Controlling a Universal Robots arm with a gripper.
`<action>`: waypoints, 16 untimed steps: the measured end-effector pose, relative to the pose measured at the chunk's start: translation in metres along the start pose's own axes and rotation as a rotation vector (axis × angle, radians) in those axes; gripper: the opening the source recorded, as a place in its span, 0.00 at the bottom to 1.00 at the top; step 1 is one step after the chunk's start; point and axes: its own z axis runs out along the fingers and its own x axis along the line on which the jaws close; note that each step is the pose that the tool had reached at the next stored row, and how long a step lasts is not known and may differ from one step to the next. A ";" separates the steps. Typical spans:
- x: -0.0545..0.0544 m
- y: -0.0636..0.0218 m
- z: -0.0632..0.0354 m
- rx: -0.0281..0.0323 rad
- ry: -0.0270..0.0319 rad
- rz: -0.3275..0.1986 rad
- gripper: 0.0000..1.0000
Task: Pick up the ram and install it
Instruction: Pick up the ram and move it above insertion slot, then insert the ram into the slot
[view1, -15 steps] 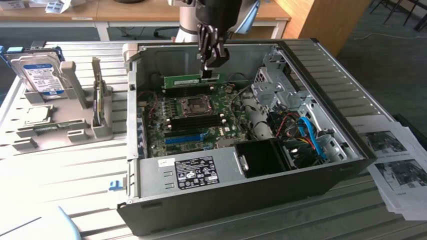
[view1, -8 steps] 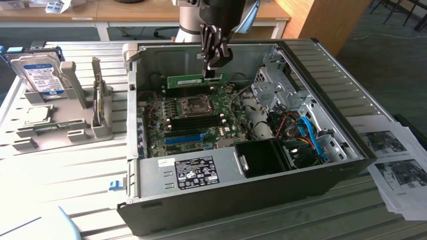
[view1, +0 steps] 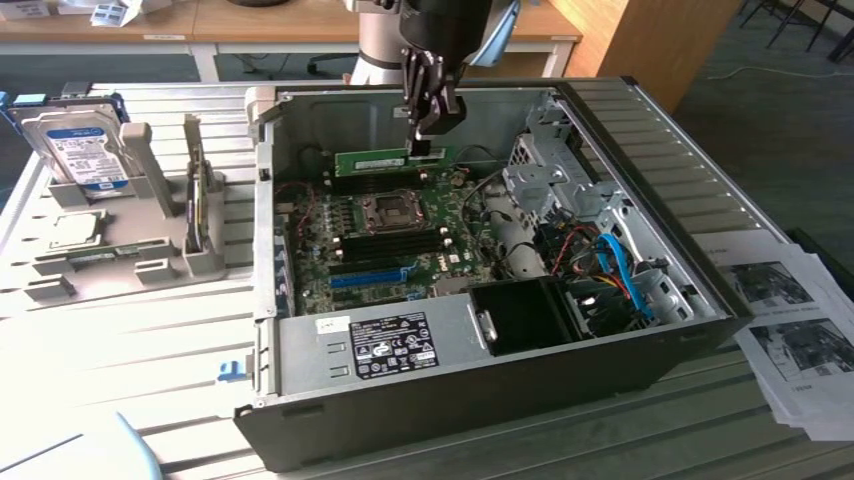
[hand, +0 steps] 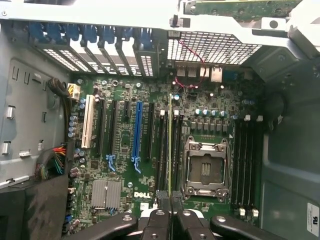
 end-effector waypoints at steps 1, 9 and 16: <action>0.000 0.0000 0.0000 -0.0001 -0.0001 0.001 0.11; 0.000 -0.0001 0.0000 0.0000 -0.0002 0.001 0.11; 0.000 -0.0003 0.0020 0.0007 -0.0010 0.001 0.11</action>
